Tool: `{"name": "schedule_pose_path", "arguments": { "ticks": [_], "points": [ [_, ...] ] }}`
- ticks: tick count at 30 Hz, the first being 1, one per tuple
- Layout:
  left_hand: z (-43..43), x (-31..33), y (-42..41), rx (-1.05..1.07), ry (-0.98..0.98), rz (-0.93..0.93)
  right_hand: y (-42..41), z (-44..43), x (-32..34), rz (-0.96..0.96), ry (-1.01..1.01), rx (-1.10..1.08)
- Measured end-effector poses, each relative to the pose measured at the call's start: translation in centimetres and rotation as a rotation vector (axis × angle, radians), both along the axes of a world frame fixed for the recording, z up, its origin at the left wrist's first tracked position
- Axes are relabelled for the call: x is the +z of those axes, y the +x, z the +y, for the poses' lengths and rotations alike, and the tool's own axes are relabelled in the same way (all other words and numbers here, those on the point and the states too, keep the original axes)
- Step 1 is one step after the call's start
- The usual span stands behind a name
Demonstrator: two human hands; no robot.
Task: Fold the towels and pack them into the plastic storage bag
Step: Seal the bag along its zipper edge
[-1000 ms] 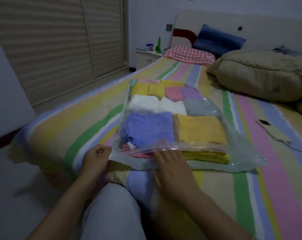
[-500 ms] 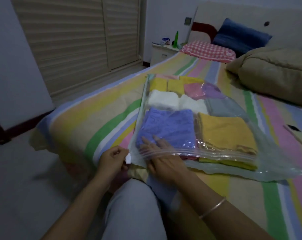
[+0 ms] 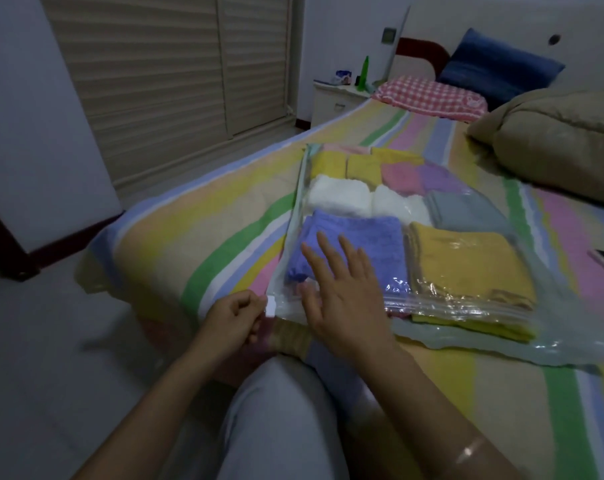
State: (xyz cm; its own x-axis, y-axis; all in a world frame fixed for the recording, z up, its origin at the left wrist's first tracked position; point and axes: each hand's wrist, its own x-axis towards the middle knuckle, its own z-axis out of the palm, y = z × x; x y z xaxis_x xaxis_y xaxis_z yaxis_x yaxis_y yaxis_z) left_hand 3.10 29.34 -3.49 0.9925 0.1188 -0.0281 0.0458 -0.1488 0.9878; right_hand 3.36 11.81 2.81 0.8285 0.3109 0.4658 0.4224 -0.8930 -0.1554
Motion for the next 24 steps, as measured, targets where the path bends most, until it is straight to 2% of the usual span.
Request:
{"name": "schedule_pose_path", "arguments": {
  "ticks": [2,3,8,13,15,16,18,19,20,22,24],
  "points": [
    [0.2,0.1,0.0,-0.026,-0.005,0.007,1.5,0.5,-2.3,0.208,-0.14,-0.032],
    [0.3,0.0,0.0,-0.038,-0.005,0.015,1.8,0.7,-3.9,0.239,-0.187,-0.029],
    [0.3,-1.4,-0.4,-0.05,-0.034,0.061,1.7,0.5,-7.5,0.169,-0.2,-0.045],
    [-0.1,-1.9,-0.4,-0.024,-0.024,0.021,1.6,0.3,-7.6,0.142,-0.143,-0.012],
    [-0.2,-2.2,-0.4,-0.007,-0.025,0.004,1.6,-0.3,-6.9,0.19,0.074,0.06],
    [-0.2,-2.3,-0.4,0.004,-0.045,0.008,1.4,-0.5,-6.2,0.24,0.292,0.084],
    [-0.3,-2.6,-0.4,0.027,-0.097,0.028,0.0,-0.8,-4.6,0.169,0.697,0.045],
    [-0.3,-2.6,-0.3,0.036,-0.116,0.037,-0.9,-0.6,-3.9,0.151,0.756,-0.027],
    [-0.4,-2.5,-0.3,0.043,-0.13,0.044,-1.7,-0.3,-3.2,0.239,0.758,-0.09],
    [-0.3,-2.2,-0.2,0.051,-0.155,0.049,-3.3,1.3,-1.9,0.701,0.766,-0.138],
    [-0.3,-1.7,-0.2,0.043,-0.168,0.054,-3.9,2.8,-1.5,1.152,0.986,-0.124]
  ]
}}
